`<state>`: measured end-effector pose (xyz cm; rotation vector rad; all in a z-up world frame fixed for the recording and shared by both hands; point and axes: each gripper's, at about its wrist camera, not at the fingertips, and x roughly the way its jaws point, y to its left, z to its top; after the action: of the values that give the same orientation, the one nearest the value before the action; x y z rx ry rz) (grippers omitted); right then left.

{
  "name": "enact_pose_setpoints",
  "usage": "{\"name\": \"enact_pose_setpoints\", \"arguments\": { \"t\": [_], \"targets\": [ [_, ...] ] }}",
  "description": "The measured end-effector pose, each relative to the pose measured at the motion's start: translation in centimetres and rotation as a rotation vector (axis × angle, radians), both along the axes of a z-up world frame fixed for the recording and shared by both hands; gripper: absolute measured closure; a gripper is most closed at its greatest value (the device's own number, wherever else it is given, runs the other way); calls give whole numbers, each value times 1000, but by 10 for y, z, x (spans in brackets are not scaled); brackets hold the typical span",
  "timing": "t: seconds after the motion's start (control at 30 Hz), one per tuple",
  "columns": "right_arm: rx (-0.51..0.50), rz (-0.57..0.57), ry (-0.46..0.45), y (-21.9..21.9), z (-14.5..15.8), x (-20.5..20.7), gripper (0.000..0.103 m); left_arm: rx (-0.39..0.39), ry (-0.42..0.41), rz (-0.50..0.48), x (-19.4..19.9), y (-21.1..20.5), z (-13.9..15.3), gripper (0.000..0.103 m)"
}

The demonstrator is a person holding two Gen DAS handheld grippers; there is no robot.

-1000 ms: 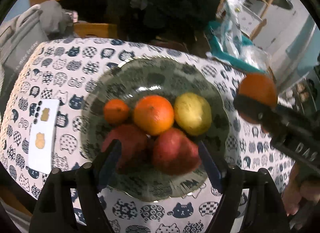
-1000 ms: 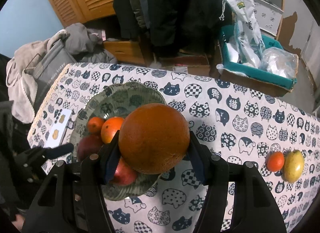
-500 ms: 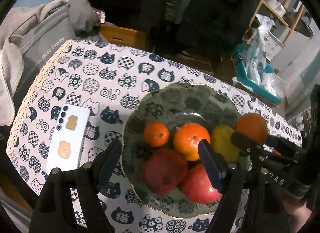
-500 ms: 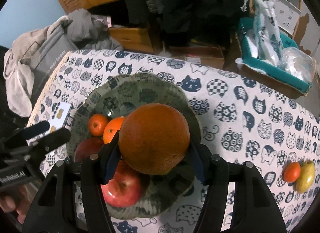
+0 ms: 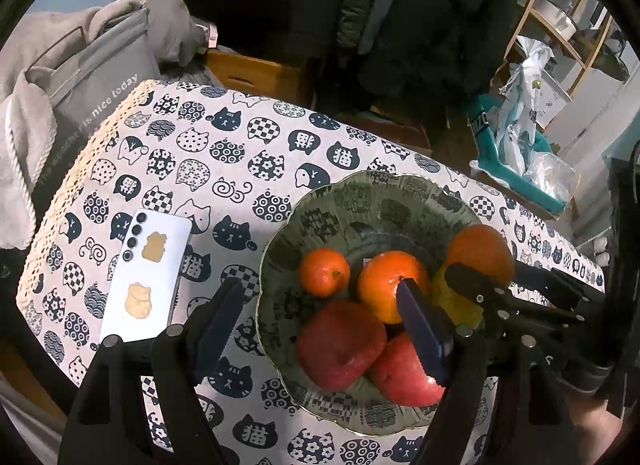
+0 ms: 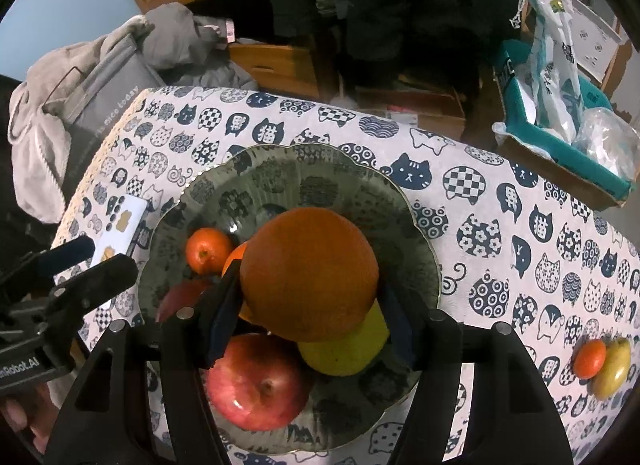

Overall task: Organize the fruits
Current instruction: 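Open the right tool to drop the orange into the bowl while the left tool releases the apple, then move both tools away from the bowl toward the tangerine and yellow pear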

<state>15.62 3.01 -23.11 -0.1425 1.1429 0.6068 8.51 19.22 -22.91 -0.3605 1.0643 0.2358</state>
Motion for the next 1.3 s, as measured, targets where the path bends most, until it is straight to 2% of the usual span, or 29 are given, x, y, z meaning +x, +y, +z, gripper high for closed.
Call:
{"name": "enact_pose_setpoints", "arguments": {
  "t": [0.47, 0.77, 0.87, 0.97, 1.23, 1.3],
  "targets": [
    [18, -44, -73, -22, 34, -7, 37, 22, -41, -27, -6, -16, 22, 23],
    [1, -101, -203, -55, 79, -23, 32, 36, -105, -64, -12, -37, 52, 22],
    [8, -121, -238, -68, 94, -29, 31, 44, -132, -78, -16, -44, 64, 15],
    [5, -135, -273, -78, 106, -35, 27, 64, -156, -95, -21, -52, 74, 15],
    [-1, -164, -368, -105, 138, -55, 26, 88, -226, -127, -32, -71, 106, 15],
    [-5, -167, -391, -111, 145, -60, 24, 102, -245, -133, -36, -76, 114, 10]
  ]
}}
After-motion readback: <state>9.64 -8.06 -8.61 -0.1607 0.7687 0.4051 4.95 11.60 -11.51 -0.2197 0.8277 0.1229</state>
